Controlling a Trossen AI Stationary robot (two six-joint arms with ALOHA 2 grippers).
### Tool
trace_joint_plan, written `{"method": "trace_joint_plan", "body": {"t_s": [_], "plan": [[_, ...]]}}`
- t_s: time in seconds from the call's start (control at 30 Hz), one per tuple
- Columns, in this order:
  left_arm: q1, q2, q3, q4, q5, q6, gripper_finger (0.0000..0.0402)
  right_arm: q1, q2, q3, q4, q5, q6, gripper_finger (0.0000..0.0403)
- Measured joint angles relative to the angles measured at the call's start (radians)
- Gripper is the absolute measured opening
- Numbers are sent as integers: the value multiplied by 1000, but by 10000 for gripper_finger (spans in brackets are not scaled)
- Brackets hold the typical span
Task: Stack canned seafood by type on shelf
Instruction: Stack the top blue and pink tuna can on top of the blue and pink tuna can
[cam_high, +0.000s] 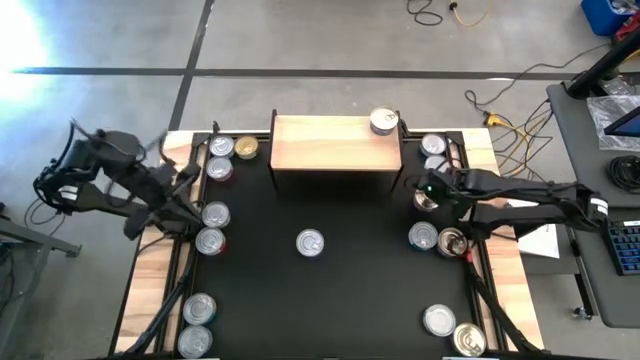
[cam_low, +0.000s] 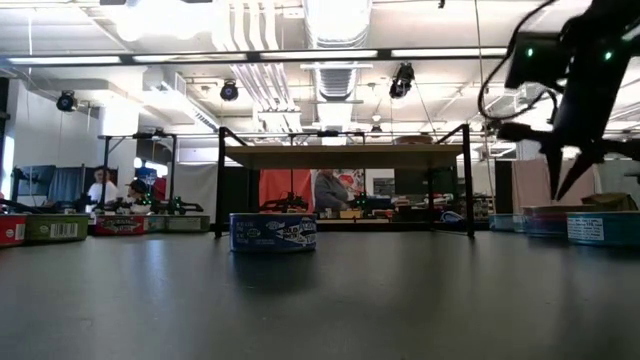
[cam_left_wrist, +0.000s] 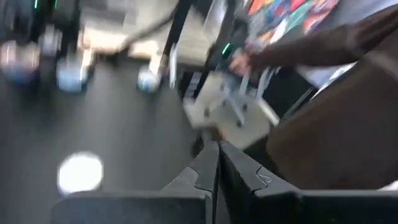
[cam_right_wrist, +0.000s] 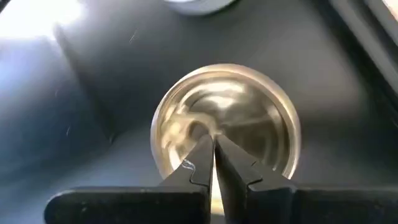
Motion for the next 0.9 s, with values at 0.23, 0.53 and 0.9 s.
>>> {"method": "trace_joint_plan", "body": {"t_s": [0.23,0.53,0.9], "plan": [[-27,17,-149,-40,-56,-10,0,136,133,97,-10,-27,-71,9],[-54,19,-209,-59,-56,-52,0,90,201,180,-197,154,28,9],[-100,8,-99,-213,-31,-134,0,39,248,45,120,-34,36,9]]}}
